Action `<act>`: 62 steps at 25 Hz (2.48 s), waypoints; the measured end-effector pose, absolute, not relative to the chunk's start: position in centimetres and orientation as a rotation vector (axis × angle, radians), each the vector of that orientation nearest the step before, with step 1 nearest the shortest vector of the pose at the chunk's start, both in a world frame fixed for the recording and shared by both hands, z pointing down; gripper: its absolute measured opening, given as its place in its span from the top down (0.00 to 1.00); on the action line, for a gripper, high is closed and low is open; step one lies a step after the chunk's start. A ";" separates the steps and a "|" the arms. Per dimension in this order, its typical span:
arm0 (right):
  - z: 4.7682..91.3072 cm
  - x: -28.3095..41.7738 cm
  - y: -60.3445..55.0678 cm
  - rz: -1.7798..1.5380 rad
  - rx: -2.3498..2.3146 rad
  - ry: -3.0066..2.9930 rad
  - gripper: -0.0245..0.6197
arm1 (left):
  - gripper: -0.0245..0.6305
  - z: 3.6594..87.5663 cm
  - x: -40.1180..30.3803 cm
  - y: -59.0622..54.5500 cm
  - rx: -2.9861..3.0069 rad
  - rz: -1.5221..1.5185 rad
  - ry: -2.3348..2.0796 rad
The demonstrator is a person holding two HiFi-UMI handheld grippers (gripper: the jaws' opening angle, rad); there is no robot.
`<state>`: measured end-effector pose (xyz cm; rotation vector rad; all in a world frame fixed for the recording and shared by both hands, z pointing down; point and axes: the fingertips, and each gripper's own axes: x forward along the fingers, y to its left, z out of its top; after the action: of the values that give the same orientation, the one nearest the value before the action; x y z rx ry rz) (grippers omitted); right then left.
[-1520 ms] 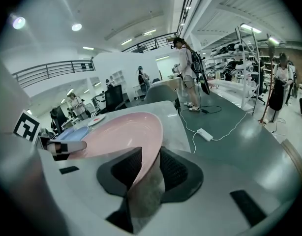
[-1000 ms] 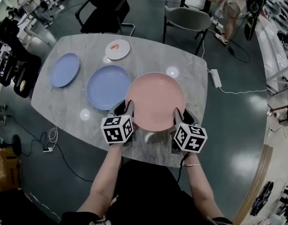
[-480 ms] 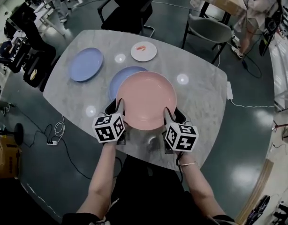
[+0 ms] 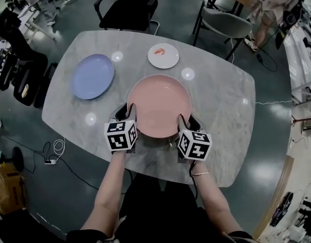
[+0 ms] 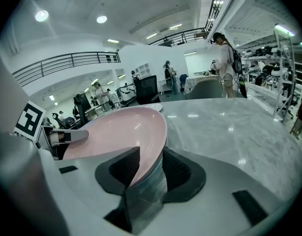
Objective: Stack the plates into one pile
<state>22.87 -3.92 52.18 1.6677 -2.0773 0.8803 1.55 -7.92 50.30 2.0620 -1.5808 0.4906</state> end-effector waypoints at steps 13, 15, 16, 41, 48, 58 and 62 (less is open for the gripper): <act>55.0 22.4 -4.7 0.833 1.774 -1.846 0.75 | 0.82 53.9 1.5 -10.6 2.166 0.632 -1.385; 55.2 22.3 -4.5 0.838 1.791 -1.840 0.75 | 0.81 54.0 1.5 -10.5 2.174 0.623 -1.358; 55.1 22.2 -4.5 0.837 1.800 -1.845 0.75 | 0.79 54.0 1.5 -10.5 2.175 0.617 -1.345; 57.5 22.7 -6.2 1.091 1.708 -1.933 0.75 | 0.79 56.8 1.5 -11.7 2.002 0.503 -1.310; 55.2 22.8 -5.8 1.046 1.689 -2.016 0.75 | 0.82 55.3 1.6 -10.2 2.001 0.497 -1.376; 50.1 17.8 -5.6 0.957 1.504 -2.236 0.74 | 0.82 49.4 -3.8 -5.9 1.921 0.375 -1.583; 49.1 14.5 -5.1 0.961 1.439 -2.286 0.74 | 0.82 48.0 -6.9 -4.8 1.892 0.363 -1.647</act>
<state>14.55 -5.07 49.08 1.4387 -2.2863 0.9607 -6.94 -4.76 48.05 1.8923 -1.6467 0.3631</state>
